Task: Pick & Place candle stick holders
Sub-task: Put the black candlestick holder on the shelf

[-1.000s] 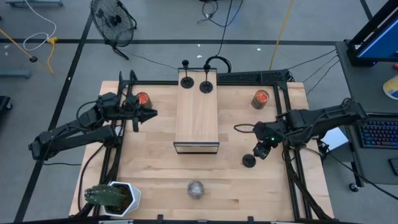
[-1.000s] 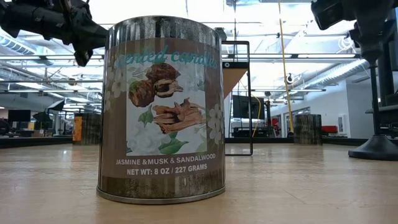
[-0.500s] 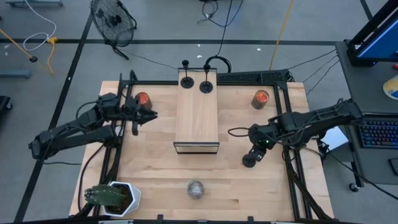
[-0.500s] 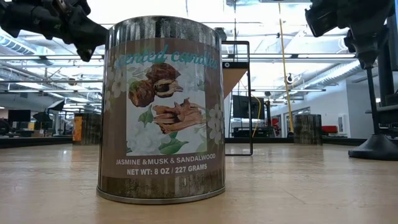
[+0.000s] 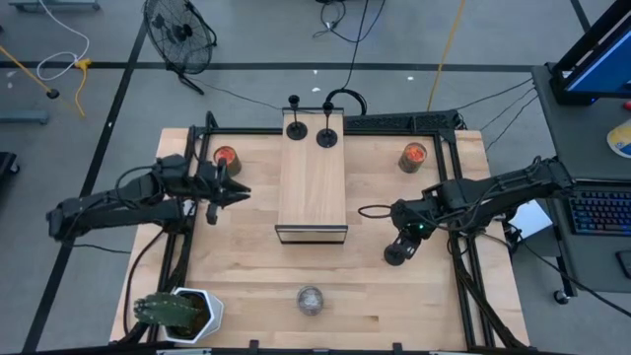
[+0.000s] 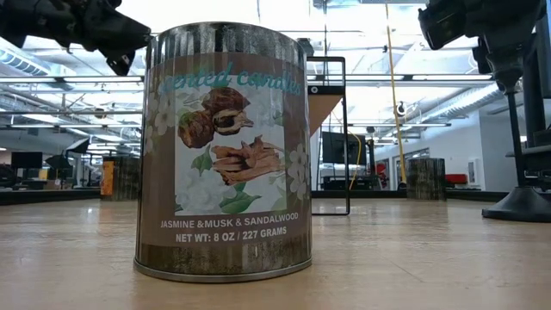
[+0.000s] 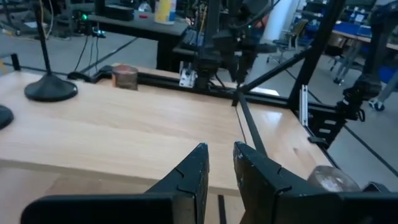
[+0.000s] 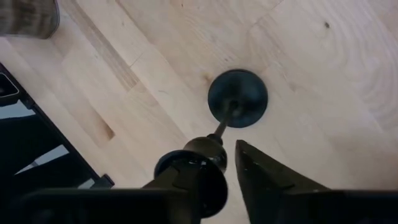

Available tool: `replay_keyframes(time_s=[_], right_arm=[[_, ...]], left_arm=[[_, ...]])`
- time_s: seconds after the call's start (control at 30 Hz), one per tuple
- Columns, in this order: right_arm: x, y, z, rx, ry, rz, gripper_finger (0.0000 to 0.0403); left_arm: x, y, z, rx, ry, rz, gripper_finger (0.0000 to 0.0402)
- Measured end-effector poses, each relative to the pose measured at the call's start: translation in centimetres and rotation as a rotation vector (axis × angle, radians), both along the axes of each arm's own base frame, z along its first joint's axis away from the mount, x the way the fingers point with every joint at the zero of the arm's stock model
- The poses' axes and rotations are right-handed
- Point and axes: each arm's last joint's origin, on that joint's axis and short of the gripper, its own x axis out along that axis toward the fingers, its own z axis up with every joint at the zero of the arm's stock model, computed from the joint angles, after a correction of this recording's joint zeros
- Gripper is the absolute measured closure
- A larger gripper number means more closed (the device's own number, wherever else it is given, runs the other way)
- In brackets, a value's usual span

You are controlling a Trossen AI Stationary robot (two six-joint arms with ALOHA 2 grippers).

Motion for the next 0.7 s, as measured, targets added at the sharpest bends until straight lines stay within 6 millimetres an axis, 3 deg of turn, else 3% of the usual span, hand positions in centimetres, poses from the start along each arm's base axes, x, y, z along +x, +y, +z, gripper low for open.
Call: replay_keyframes(time_s=[0.2,0.57,0.7], right_arm=[[0.0,-0.1,0.0,-0.019,-0.009,0.014,0.0386],[0.1,-0.1,0.0,-0.020,-0.014,-0.008,0.0388],[0.1,0.0,0.0,-0.005,-0.015,-0.006,0.0389]], left_arm=[[0.3,-0.3,-1.6,-0.045,0.019,0.022,0.0321],[0.8,-0.9,-6.0,-0.125,-0.037,0.008,0.0321],[0.8,-1.1,-6.5,-0.132,-0.033,0.007,0.0321]])
